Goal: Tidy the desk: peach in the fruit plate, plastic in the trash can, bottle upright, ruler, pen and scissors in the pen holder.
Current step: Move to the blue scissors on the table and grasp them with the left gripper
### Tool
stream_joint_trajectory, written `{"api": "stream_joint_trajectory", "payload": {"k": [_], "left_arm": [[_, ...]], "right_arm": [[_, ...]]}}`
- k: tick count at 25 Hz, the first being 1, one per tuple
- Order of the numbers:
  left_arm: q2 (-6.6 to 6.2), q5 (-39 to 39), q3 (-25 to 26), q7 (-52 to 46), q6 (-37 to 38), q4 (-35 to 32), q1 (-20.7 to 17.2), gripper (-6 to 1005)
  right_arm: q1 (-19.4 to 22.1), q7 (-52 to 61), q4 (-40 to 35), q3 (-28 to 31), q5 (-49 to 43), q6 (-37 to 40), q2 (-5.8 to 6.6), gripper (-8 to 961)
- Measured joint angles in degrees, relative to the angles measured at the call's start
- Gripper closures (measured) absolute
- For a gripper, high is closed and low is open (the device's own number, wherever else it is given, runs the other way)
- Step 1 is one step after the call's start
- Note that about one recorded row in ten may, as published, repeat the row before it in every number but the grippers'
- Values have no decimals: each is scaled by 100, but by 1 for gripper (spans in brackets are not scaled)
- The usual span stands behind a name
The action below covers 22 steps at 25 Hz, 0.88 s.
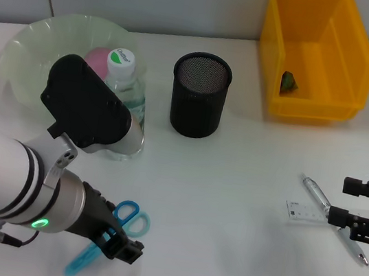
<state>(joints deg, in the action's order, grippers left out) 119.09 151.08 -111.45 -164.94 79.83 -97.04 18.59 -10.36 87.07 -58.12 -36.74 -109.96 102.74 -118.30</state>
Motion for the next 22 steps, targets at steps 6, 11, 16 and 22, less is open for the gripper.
{"api": "stream_joint_trajectory", "payload": {"k": [6, 11, 16, 22], "left_arm": [[0, 0, -13, -2, -89, 64, -18, 216], [2, 0, -16, -3, -162, 220, 62, 216], [8, 0, 26, -4, -196, 396, 195, 216], [9, -3, 46, -8, -173, 686, 367, 217]], "right_arm": [[-12, 0, 5, 0, 0, -7, 0, 215], [-31, 0, 5, 0, 1, -9, -2, 215], [-36, 0, 3, 0, 1, -11, -14, 215], [-35, 0, 3, 0, 1, -49, -25, 215]]}}
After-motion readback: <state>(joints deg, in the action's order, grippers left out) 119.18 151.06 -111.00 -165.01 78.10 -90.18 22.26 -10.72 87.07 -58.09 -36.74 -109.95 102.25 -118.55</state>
